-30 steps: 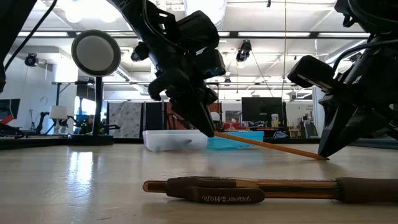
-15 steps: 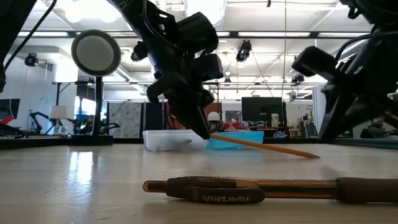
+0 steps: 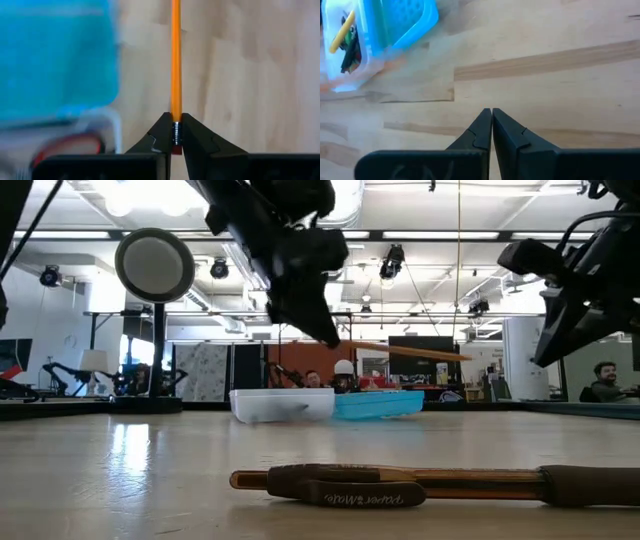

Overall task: Pick & place school supplies into a supply box
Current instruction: Put the orange pencil into the supply box

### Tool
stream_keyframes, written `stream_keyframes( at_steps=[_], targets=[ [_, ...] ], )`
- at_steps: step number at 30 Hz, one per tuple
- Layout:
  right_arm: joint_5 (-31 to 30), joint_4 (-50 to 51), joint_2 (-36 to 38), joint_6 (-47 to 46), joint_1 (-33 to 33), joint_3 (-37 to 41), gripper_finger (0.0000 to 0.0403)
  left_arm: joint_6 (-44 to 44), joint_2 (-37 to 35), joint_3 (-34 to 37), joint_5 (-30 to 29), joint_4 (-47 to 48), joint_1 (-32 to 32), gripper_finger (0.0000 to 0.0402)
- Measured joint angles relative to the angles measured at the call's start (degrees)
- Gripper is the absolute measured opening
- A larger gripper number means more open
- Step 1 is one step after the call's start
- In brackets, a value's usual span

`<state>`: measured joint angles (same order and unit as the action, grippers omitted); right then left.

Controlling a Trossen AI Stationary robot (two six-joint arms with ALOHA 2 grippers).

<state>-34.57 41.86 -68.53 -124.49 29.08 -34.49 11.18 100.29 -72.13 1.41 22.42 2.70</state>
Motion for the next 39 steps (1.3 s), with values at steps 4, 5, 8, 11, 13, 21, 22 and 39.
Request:
stream_keyframes(
  at_steps=[4, 5, 8, 11, 13, 21, 22, 39],
  targets=[
    [-0.72, -0.17, 0.33, 0.01, 0.0, 0.44, 0.0009, 26.0, -2.87, 2.98, -6.64, 1.0, -0.32, 0.0012],
    [-1.11, -0.21, 0.28, 0.11, 0.0, 0.64, 0.0009, 31.22, -3.6, 3.94, -8.61, 0.73, -0.76, 0.0012],
    [-1.31, -0.35, 0.22, 1.07, 0.0, 1.12, 0.0009, 45.27, -6.38, 7.82, -14.47, 0.48, -2.81, 0.0012],
    [-1.44, -0.25, 0.26, 1.73, 0.0, 1.8, 0.0009, 58.84, -9.06, 12.02, -21.44, 0.23, -5.02, 0.0012],
    [-1.44, -0.46, 0.28, 1.73, 0.02, 2.21, 0.0009, 66.83, -10.87, 14.78, -25.83, -0.2, -6.23, 0.0012],
    [-1.25, -0.62, 0.3, 5.38, 0.02, 3.05, 0.0009, 81.93, -13.31, 19.92, -32.04, -1.51, -7.43, 0.0012],
    [-1.23, -0.62, 0.3, 5.57, 0.02, 3.13, 0.0009, 82.05, -13.22, 19.9, -32.0, -1.71, -7.43, 0.0012],
    [-0.33, -1.06, 0.3, 5.55, 0.02, 3.92, 0.0009, 84.23, -6.94, 19.71, -29.79, -3.39, -5.98, 0.0026]
  ],
)
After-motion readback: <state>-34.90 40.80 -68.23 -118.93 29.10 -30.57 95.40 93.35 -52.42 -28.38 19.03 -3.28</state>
